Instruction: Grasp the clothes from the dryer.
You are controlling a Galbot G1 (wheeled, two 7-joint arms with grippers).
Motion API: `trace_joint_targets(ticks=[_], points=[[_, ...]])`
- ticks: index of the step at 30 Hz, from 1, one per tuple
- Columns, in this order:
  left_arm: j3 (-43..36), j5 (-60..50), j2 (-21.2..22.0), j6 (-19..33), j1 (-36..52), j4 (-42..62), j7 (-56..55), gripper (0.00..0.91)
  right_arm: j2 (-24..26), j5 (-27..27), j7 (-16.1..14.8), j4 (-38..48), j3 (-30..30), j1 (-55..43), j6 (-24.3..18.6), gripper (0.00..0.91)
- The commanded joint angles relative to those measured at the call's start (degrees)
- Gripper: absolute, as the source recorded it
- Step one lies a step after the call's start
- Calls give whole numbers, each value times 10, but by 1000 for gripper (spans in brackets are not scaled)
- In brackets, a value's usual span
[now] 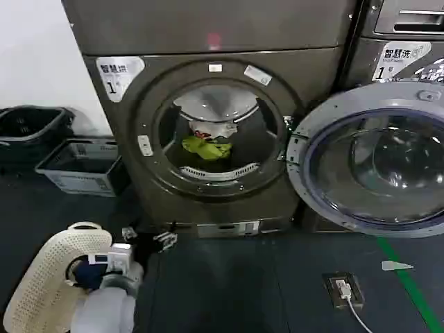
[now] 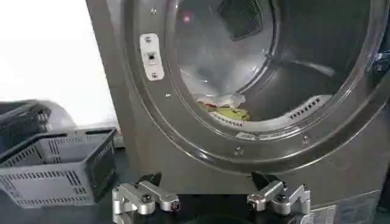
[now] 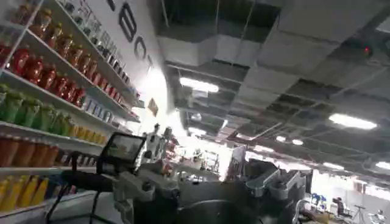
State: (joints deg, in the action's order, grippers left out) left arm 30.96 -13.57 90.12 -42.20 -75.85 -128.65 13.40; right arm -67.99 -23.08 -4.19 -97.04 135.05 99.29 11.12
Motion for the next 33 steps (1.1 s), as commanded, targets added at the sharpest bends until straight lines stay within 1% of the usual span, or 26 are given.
trace_joint_targets(ticks=[1,7,10,22,33], points=[[-1,-1,0,-28,0,0,1,907,1,-20,18,8,-8,0,-32,907],[-2,-2,1,-28,-3,1,2,907,5,-22,22,21,-7,1,-44,907],[-2,-2,1,-28,-4,-1,4,907,5,-25,36,21,-10,0,-40,907],[-3,1,2,-28,-4,1,3,907,9,-30,50,26,-15,-1,-37,907],[-5,2,0,-28,-3,1,6,907,7,-28,50,30,-18,-5,-39,907]])
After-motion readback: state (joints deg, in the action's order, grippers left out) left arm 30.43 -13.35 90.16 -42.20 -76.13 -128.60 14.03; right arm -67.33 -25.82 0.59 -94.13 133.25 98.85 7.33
